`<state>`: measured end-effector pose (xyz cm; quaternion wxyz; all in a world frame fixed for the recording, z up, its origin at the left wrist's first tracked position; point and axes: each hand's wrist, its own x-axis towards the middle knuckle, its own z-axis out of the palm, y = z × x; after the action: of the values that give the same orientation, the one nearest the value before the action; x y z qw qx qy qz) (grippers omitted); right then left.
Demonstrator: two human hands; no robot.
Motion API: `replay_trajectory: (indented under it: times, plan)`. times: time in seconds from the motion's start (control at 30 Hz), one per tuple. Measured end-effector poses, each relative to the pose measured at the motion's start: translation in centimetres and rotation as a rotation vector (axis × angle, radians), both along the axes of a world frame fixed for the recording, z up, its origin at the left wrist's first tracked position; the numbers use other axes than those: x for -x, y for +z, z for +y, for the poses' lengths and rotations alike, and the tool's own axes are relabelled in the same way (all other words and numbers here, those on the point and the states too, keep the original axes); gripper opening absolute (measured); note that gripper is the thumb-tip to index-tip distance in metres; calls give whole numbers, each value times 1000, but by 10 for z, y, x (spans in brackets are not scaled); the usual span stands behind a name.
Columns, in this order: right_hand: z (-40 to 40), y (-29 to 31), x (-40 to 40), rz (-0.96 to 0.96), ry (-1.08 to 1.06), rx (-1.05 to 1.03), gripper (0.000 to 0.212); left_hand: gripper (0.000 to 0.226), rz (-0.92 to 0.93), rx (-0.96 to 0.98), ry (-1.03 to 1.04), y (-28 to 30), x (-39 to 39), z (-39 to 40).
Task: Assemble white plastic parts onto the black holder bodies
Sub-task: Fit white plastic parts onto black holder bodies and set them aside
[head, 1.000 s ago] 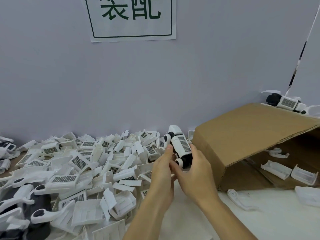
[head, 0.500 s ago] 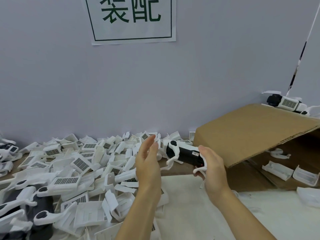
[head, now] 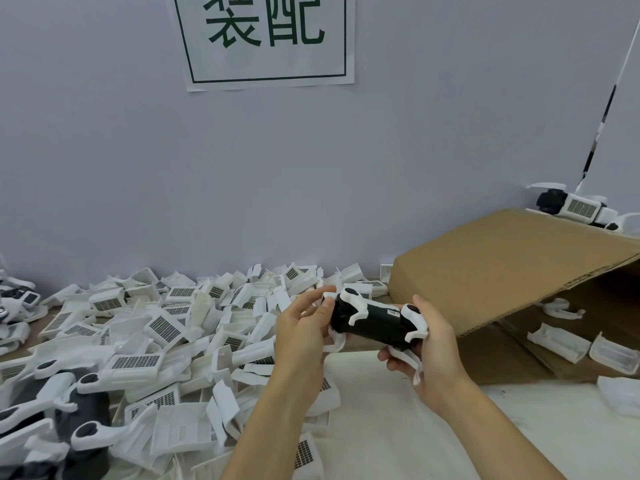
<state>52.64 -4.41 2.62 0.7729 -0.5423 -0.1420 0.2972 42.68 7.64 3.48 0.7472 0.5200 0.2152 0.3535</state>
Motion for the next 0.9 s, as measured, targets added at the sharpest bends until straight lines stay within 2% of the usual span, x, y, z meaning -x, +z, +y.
replay_trajectory:
  times: [0.13,0.3,0.43,0.67,0.73,0.9]
  plan:
    - [-4,1,-7,31,32,49,44,13,-47,51,-102,0,3,5]
    - [-8,2,-12,147,233,114,54,18,-131,-45,-143,-2,8,8]
    - [-6,1,-12,239,304,102,73,22,-105,-71,-100,-3,6,6]
    - [-6,5,-9,285,354,101,76,19,-102,-94,-1,-6,1,4]
    - [-7,5,-8,288,356,76,73,17,-106,-113,10,-6,0,4]
    - [-7,7,-3,164,297,-30,45,8,-121,-68,65,-8,-1,7]
